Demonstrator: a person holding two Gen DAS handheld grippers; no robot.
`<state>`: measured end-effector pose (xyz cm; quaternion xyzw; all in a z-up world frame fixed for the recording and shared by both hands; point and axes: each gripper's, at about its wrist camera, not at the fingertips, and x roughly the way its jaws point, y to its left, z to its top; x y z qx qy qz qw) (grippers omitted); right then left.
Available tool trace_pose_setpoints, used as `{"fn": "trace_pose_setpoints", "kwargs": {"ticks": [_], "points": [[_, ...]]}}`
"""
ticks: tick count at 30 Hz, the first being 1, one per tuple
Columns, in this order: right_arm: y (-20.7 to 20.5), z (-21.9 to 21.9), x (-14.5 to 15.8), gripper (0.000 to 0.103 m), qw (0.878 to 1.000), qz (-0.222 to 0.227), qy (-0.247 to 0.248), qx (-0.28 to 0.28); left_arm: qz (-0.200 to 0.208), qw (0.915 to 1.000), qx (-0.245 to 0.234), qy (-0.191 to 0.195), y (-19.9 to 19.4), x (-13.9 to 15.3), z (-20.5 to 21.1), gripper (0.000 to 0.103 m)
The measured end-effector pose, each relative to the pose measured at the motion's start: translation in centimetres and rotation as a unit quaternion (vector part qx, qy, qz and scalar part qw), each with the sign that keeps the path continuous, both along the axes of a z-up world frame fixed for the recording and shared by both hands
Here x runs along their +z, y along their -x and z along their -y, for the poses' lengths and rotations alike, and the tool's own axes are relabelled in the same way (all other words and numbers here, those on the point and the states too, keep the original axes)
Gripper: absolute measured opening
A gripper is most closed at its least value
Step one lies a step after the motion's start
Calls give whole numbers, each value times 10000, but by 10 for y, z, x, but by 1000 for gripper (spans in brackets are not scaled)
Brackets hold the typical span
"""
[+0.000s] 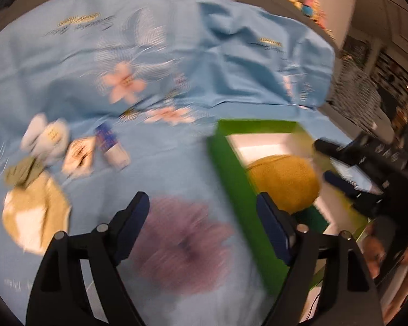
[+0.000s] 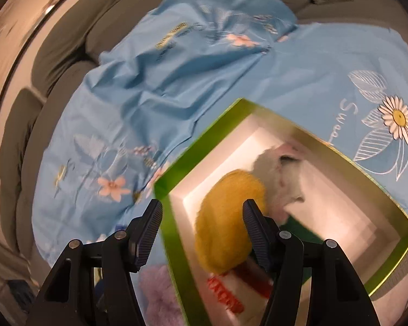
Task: Organize soft objects
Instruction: 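Lower the orange pouch into the green box and open the right gripper, then grasp the purple mesh bath puff with the right gripper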
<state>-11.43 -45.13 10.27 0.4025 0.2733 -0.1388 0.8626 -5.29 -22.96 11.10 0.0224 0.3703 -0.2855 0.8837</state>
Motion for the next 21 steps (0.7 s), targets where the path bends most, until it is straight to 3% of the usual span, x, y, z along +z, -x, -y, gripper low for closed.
{"fn": "trace_pose_setpoints", "kwargs": {"ticks": [3, 11, 12, 13, 16, 18, 21], "points": [[-2, -22, 11, 79, 9994, 39, 300, 160, -213, 9994, 285, -4, 3, -14, -31, 80], [-17, -81, 24, 82, 9927, 73, 848, 857, -1108, 9931, 376, 51, 2, -78, -52, 78], [-19, -85, 25, 82, 9917, 102, 865, 943, -1235, 9913, 454, 43, -1, -85, -53, 73], [-20, -89, 26, 82, 9909, 123, 878, 1017, -1370, 9889, 569, 90, -4, -92, -54, 53], [-25, -98, 25, 82, 9885, 170, 846, 1241, -1141, 9898, 818, 250, -4, -88, -59, 27], [-30, -104, 23, 82, 9869, 181, 754, 1415, -1210, 9870, 1001, 338, -8, -90, -65, 18], [-37, -116, 20, 82, 9825, 156, 633, 1747, -1225, 9838, 1136, 652, -9, -91, -80, 15]]}}
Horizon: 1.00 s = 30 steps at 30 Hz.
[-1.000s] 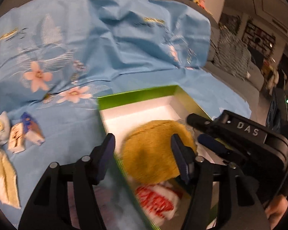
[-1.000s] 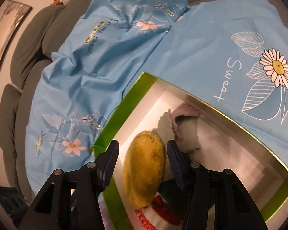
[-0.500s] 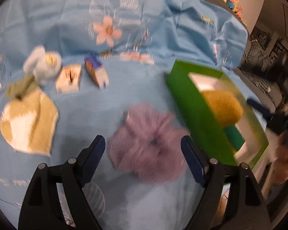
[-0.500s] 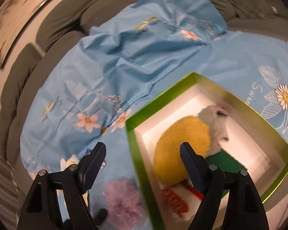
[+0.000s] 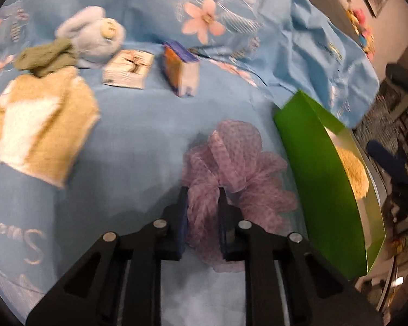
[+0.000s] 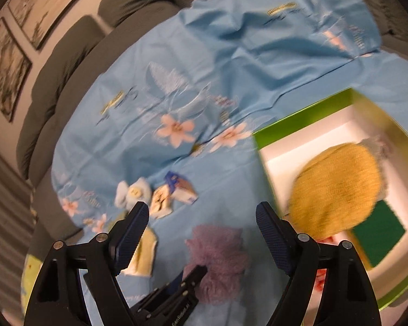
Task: Organize soft objects
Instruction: 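Grasp the purple mesh bath puff with the right gripper, then carry the purple puff into the green box and open the right gripper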
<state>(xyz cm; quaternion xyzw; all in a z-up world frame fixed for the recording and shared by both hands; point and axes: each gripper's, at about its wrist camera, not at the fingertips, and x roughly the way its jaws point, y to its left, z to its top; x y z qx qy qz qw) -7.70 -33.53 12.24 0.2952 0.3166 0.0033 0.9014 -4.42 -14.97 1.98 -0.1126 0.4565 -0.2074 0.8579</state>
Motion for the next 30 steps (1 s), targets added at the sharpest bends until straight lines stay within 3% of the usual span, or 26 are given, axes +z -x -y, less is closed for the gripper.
{"fn": "trace_pose_setpoints", "kwargs": {"ticks": [7, 11, 16, 20, 22, 24, 26, 28, 30], "points": [[-25, -45, -16, 82, 9948, -285, -283, 935, 347, 9976, 586, -140, 9, 24, -56, 16], [-49, -81, -41, 82, 9873, -857, -386, 1279, 244, 9953, 931, -71, 10, 19, -94, 19], [-68, -118, -76, 82, 9765, -1546, -154, 1492, -151, 9939, 1090, 114, 7, 1, -110, 20], [-75, -131, -97, 66, 9687, -1911, -40, 1586, -79, 9944, 1052, 67, 8, 1, -110, 20], [-76, -134, -102, 64, 9684, -1900, -80, 1614, -92, 9945, 1039, 109, 8, 0, -111, 20], [-79, -137, -108, 53, 9657, -1866, -371, 1765, -88, 9945, 1031, 132, 6, -2, -112, 16], [-81, -136, -117, 34, 9601, -1957, -756, 1851, -92, 9949, 993, 132, 6, -1, -111, 15], [-79, -128, -113, 24, 9661, -1758, -851, 1689, -35, 9959, 895, 104, 1, 6, -105, 15], [-73, -121, -102, 22, 9716, -1541, -776, 1622, 49, 9963, 837, 209, -1, 13, -100, 15]]}}
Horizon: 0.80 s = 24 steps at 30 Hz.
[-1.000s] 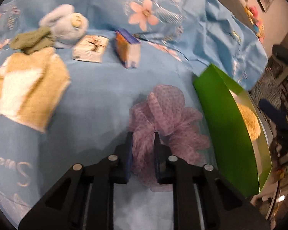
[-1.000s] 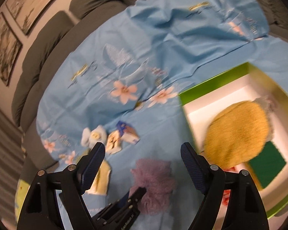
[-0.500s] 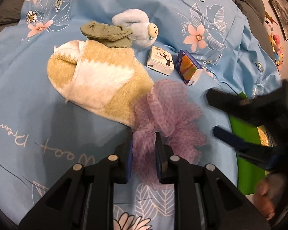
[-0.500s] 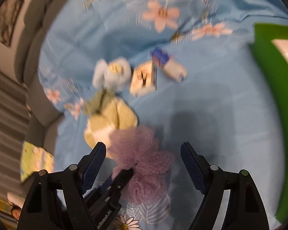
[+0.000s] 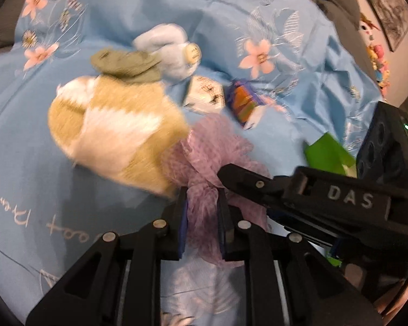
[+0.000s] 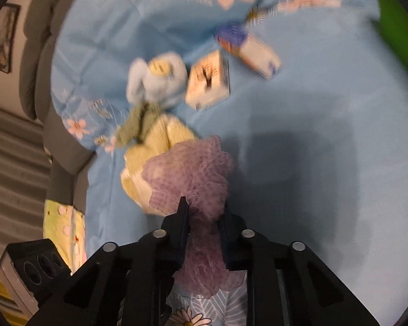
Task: Organize soft objects
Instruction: 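Carry the purple puff into the green box and open the right gripper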
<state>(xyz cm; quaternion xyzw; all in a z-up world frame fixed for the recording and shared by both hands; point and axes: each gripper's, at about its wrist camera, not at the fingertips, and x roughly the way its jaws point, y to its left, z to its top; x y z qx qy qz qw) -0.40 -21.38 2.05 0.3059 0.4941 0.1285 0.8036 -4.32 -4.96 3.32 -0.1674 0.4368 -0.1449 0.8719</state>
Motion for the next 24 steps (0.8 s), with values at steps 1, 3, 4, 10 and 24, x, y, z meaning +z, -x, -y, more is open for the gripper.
{"fn": "trace_pose_setpoints", "kwargs": {"ticks": [1, 3, 4, 10, 24], "points": [[3, 4, 6, 22, 9999, 112, -14, -39, 48, 10000, -29, 21, 0, 4, 3, 14], [13, 15, 22, 22, 9989, 411, 16, -202, 260, 9995, -157, -3, 1, 18, 14, 14], [17, 22, 30, 22, 9979, 560, 6, -317, 358, 9991, -217, 14, 2, 25, 21, 14], [48, 87, 69, 22, 9841, 1274, -184, -1227, 985, 9911, -891, 80, 7, 66, 78, 15], [106, 234, 67, 22, 9275, 1289, -13, -3509, 1040, 9583, -2663, 17, -1, 78, 247, 20]]}}
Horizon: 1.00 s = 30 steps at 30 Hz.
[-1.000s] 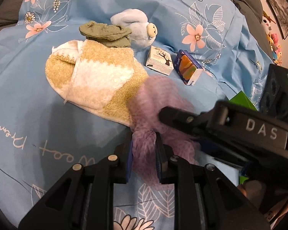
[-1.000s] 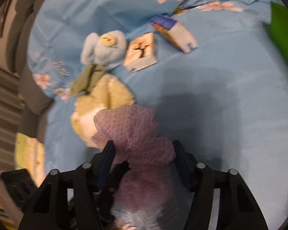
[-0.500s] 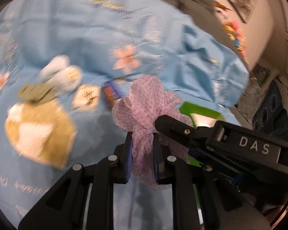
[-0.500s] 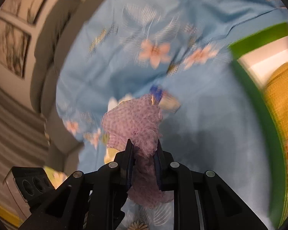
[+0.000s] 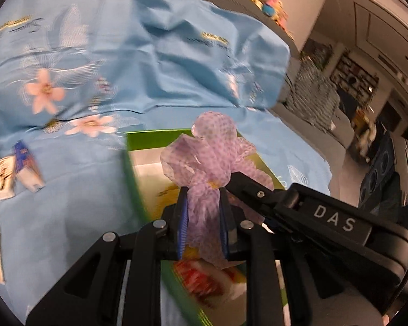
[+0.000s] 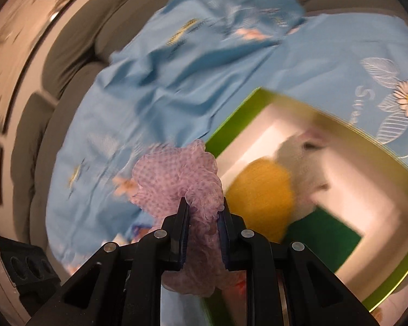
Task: Organize soft objects
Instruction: 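Carry the purple puff into the green box and open the right gripper, then move the right gripper back to the olive-green cloth on the towel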
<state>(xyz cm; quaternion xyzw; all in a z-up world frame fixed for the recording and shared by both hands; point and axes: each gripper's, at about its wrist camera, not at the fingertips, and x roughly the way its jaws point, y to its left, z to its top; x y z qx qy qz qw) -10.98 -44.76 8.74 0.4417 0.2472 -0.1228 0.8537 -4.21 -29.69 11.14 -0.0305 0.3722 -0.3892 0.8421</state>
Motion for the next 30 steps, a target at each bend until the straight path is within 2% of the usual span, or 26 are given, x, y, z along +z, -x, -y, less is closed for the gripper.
{"fn": "trace_pose_setpoints", "kwargs": {"ticks": [3, 5, 7, 8, 9, 12, 15, 17, 20, 25, 30], "points": [[4, 21, -10, 22, 9995, 4, -231, -219, -56, 9998, -158, -111, -2, -6, 23, 19], [3, 28, -16, 22, 9988, -203, -232, -378, -103, 9995, -192, -235, -5, -13, 33, 27], [1, 31, -20, 22, 9977, -368, -165, -540, -104, 9991, -174, -381, -7, -19, 41, 48], [1, 33, -21, 22, 9976, -373, -186, -560, -125, 9988, -150, -439, -7, -23, 41, 53], [1, 35, -22, 22, 9975, -354, -232, -560, -170, 9987, -122, -455, -7, -26, 39, 57], [5, 38, -24, 22, 9972, -348, -274, -600, -310, 9987, -69, -397, -6, -31, 32, 60], [3, 35, -22, 26, 9976, -432, -119, -535, -226, 9992, 45, -321, -3, -24, 22, 72], [5, 31, -18, 45, 9978, -427, -59, -508, -153, 9995, 162, -242, -2, -17, 8, 73], [11, 24, -10, 62, 9982, -243, 5, -542, -78, 9993, 328, -138, 1, -8, -15, 77], [16, 9, 7, 72, 9975, -123, 371, -581, 58, 9956, 926, -141, 2, 3, -79, 81], [13, -10, 20, 74, 9957, -208, 743, -518, 142, 9864, 1600, -362, 0, 6, -147, 83]]}}
